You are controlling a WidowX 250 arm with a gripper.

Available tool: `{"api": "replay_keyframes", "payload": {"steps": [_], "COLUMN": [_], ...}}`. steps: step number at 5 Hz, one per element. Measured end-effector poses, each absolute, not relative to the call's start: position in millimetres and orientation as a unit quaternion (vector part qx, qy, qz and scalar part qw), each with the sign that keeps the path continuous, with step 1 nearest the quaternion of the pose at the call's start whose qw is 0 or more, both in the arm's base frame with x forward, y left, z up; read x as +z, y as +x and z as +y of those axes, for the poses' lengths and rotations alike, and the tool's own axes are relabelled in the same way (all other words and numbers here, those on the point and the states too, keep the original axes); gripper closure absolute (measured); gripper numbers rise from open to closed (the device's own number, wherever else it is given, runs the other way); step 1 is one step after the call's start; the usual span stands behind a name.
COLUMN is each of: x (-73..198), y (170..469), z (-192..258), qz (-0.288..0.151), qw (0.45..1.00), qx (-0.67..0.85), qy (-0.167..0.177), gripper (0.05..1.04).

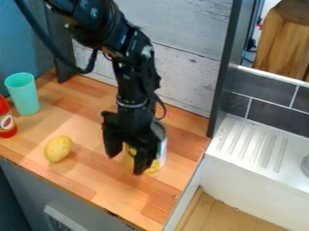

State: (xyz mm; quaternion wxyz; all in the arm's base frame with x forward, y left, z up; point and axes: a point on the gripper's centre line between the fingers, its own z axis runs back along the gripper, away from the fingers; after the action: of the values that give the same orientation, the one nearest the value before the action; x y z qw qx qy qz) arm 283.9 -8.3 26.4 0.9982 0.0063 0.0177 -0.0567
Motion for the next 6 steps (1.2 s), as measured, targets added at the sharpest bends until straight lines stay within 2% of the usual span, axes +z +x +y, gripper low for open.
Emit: {"api": "replay_keyframes", "payload": {"steps": [2, 3, 4, 5, 6], "x": [28.1, 31.4, 57.0, 84.3, 85.8], "y": [313.0, 310.3, 297.1, 260.8, 233.1], "z": [6.7, 20.7, 31.6, 42.1, 43.7], "qz": [-0.035, -0.025, -0.029, 0.002, 0.042], "qw": [0.997, 0.996, 0.998, 0.999, 0.998], "qx": [0.033, 0.052, 0.044, 0.033, -0.011], "qy": [-0.052, -0.062, -0.036, 0.034, 0.049], "gripper": [0.083, 0.083, 0.083, 0.083, 0.083]}}
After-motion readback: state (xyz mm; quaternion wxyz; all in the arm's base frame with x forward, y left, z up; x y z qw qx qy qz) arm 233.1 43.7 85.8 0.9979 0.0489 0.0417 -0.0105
